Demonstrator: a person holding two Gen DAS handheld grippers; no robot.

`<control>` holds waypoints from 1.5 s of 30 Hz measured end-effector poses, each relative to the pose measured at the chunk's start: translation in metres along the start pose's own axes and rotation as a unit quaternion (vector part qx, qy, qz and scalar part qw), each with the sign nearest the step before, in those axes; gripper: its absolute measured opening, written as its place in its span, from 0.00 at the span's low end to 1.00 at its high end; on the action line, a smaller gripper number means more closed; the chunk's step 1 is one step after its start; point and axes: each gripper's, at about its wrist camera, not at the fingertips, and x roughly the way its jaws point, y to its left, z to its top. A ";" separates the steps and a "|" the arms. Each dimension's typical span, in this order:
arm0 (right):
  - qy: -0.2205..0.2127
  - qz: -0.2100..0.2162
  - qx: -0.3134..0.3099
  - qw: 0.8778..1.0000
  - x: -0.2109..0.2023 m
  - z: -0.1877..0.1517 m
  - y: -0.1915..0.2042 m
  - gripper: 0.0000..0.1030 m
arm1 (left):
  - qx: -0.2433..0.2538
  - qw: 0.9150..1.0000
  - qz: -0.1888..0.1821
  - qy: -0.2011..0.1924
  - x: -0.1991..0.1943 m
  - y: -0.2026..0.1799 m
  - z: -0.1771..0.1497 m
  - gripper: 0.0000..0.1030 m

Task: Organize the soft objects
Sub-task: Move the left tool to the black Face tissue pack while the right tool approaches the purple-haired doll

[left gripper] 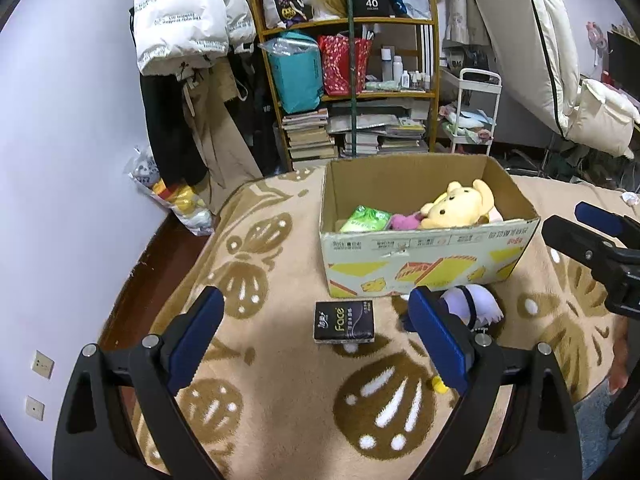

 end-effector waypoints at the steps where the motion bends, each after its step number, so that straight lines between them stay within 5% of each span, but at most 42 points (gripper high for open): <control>1: 0.002 -0.001 0.000 1.000 0.001 -0.001 0.000 1.00 | 0.000 1.000 -0.001 0.002 0.002 0.000 -0.001 0.90; 45: 0.155 -0.010 0.001 0.988 0.103 -0.042 0.003 1.00 | 0.008 0.991 -0.040 0.124 0.134 -0.004 -0.035 0.90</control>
